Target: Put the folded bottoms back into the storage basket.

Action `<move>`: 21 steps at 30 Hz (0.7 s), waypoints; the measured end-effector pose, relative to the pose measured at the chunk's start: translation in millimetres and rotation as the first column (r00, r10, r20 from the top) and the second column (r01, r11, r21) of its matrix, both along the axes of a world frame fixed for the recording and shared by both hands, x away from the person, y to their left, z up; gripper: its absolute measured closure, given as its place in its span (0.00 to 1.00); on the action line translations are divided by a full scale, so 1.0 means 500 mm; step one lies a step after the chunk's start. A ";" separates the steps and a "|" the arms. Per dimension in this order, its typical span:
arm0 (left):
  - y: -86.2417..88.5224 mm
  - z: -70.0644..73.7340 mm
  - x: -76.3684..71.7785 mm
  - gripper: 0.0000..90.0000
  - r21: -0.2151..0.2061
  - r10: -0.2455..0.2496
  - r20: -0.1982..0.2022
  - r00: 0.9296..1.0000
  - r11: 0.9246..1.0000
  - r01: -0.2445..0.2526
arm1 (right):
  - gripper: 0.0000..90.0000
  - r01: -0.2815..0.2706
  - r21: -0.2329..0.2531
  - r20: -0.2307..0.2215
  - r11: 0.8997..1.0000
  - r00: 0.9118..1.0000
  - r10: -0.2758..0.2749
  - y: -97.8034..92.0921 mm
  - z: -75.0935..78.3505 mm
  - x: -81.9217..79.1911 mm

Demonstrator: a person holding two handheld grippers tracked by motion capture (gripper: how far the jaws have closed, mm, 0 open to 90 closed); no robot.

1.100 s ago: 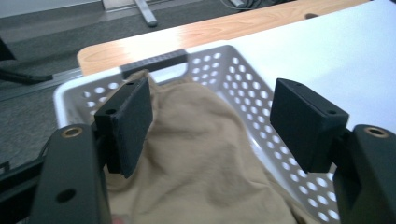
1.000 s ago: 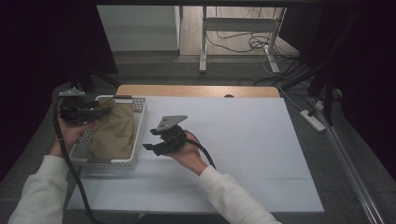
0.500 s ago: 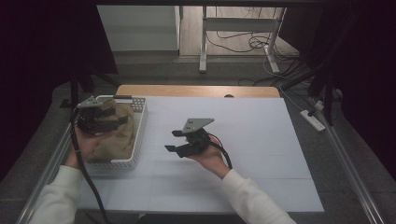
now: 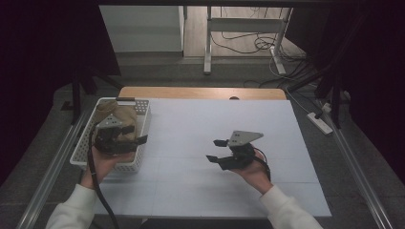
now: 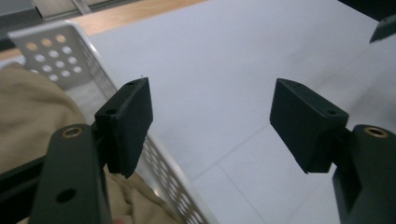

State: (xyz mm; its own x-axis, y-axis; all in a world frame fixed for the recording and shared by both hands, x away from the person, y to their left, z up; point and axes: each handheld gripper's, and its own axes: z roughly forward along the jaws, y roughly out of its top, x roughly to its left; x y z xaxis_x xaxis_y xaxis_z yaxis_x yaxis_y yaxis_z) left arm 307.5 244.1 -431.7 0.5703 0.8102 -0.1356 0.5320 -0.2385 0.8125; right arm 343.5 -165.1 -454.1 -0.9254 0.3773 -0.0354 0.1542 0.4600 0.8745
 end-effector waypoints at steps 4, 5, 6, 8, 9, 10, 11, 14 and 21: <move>-0.011 -0.013 -0.033 0.32 -0.016 -0.021 0.007 1.000 1.000 0.021 | 0.41 0.037 -0.013 -0.002 0.999 0.999 -0.037 -0.064 -0.009 -0.019; -0.015 -0.018 -0.037 0.32 -0.010 -0.035 0.001 0.999 0.999 0.035 | 0.41 0.046 -0.008 0.001 0.999 0.999 -0.046 -0.080 -0.013 -0.025; -0.020 -0.021 -0.040 0.32 0.005 -0.047 -0.009 0.999 0.999 0.047 | 0.41 0.055 -0.007 0.002 0.998 0.998 -0.055 -0.096 -0.016 -0.030; -0.026 -0.027 -0.046 0.31 0.011 -0.053 -0.013 0.999 0.999 0.053 | 0.41 0.080 -0.001 -0.001 0.997 0.997 -0.080 -0.125 -0.017 -0.035; -0.029 -0.029 -0.049 0.31 0.007 -0.058 -0.015 0.998 0.998 0.059 | 0.40 0.095 0.005 -0.004 0.995 0.995 -0.095 -0.138 -0.017 -0.036; -0.032 -0.032 -0.051 0.31 0.007 -0.064 -0.017 0.998 0.998 0.064 | 0.41 0.108 0.007 -0.004 0.994 0.994 -0.108 -0.150 -0.016 -0.037; -0.034 -0.035 -0.054 0.31 0.005 -0.068 -0.017 0.998 0.998 0.068 | 0.40 0.114 0.008 -0.008 0.994 0.994 -0.113 -0.160 -0.016 -0.039; -0.043 -0.045 -0.063 0.31 0.015 -0.078 -0.027 0.997 0.997 0.078 | 0.40 0.123 -0.009 -0.009 0.992 0.992 -0.123 -0.185 -0.024 -0.046; -0.043 -0.061 -0.077 0.30 0.033 -0.071 -0.038 0.997 0.997 0.073 | 0.40 0.145 -0.045 -0.016 0.988 0.989 -0.146 -0.219 -0.043 -0.058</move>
